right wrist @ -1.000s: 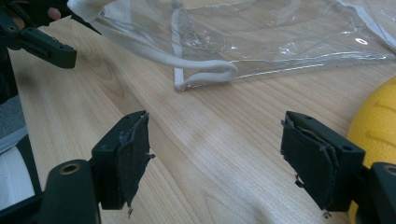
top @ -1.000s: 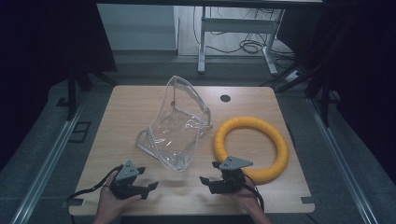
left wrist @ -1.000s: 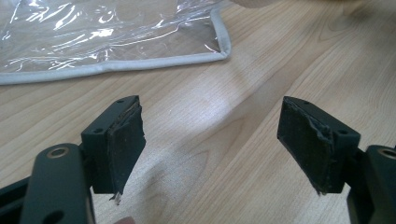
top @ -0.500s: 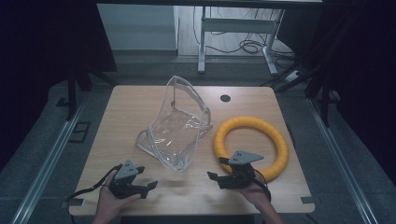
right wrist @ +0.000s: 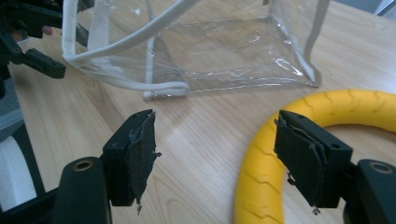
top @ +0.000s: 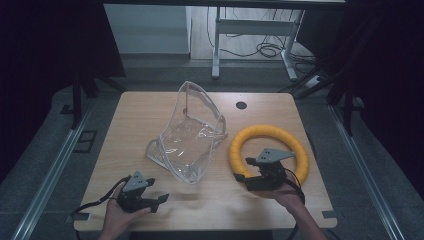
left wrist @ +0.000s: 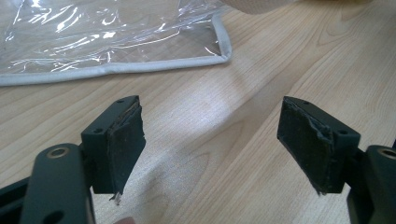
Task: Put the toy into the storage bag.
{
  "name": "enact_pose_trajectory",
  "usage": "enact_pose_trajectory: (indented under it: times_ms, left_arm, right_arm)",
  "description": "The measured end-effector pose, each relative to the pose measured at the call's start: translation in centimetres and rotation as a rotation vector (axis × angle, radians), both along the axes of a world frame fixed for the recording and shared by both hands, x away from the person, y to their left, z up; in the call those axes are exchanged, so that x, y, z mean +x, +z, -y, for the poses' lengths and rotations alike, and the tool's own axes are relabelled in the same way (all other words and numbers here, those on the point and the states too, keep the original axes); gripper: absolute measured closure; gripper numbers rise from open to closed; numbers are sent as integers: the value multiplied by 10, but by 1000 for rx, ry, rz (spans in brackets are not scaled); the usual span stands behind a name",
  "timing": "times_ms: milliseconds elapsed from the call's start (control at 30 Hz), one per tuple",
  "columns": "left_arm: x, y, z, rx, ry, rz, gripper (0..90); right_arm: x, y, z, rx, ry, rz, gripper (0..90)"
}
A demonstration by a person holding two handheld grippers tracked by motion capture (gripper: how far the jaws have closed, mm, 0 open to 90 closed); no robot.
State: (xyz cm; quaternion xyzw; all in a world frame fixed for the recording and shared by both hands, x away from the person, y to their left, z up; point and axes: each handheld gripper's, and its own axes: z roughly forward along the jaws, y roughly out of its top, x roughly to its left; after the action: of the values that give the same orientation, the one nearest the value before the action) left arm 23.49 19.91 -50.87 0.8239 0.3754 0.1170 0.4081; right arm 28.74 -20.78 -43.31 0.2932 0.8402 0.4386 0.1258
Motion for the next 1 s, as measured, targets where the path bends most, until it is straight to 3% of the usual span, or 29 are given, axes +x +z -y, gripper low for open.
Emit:
enact_pose_trajectory:
  times_ms: [267,367,567,1000]
  left_arm:
    - [1,0,0,5,-5,-2,227]
    - [1,0,0,0,-2,-3,228]
    - [1,0,1,2,0,-4,228]
    - [1,-1,1,-1,-1,-6,227]
  right_arm:
    - [11,10,12,-43,-10,-15,305]
    - [16,11,15,-81,-4,-31,305]
    - [20,12,14,-150,15,-59,301]
    - [23,11,12,-223,37,-103,305]
